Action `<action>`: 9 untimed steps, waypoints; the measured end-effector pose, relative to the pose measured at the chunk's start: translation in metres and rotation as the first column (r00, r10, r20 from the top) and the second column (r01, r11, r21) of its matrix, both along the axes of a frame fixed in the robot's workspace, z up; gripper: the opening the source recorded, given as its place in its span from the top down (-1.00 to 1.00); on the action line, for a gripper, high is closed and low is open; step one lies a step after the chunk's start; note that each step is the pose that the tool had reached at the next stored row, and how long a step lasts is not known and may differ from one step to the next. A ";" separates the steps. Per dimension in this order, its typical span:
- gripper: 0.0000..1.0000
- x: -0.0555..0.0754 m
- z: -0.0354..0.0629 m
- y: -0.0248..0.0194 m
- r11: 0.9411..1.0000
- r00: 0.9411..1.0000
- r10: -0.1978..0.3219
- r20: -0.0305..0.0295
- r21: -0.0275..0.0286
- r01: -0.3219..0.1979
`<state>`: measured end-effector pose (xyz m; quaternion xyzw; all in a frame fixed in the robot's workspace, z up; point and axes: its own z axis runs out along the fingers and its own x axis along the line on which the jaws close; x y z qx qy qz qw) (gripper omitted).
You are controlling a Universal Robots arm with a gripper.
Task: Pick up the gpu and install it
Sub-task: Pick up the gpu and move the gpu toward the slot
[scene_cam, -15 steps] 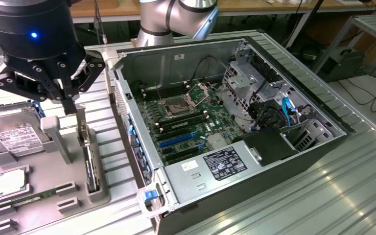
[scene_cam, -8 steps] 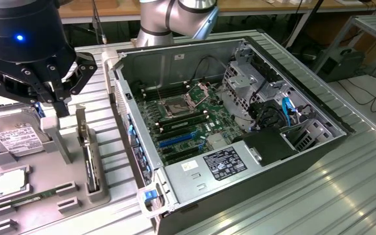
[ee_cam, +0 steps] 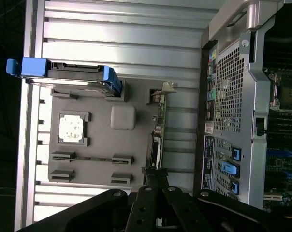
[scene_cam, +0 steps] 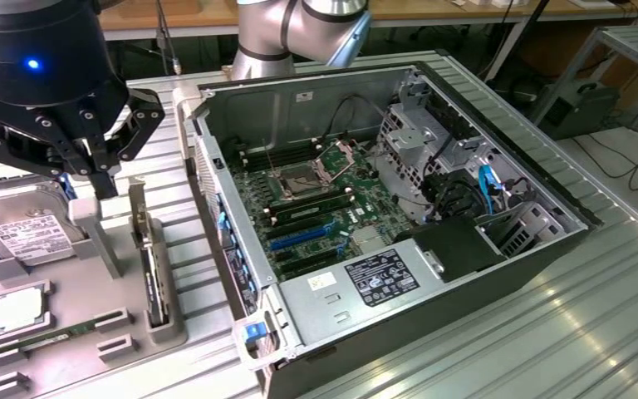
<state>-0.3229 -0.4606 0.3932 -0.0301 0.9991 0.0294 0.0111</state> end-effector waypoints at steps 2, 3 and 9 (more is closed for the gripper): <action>0.79 0.000 0.0000 0.0000 1.000 1.000 0.000 0.000 0.000 0.000; 0.79 0.000 0.0000 0.0000 1.000 1.000 0.000 0.000 0.000 0.000; 0.53 0.000 0.0000 0.0000 1.000 1.000 0.000 0.000 0.000 0.000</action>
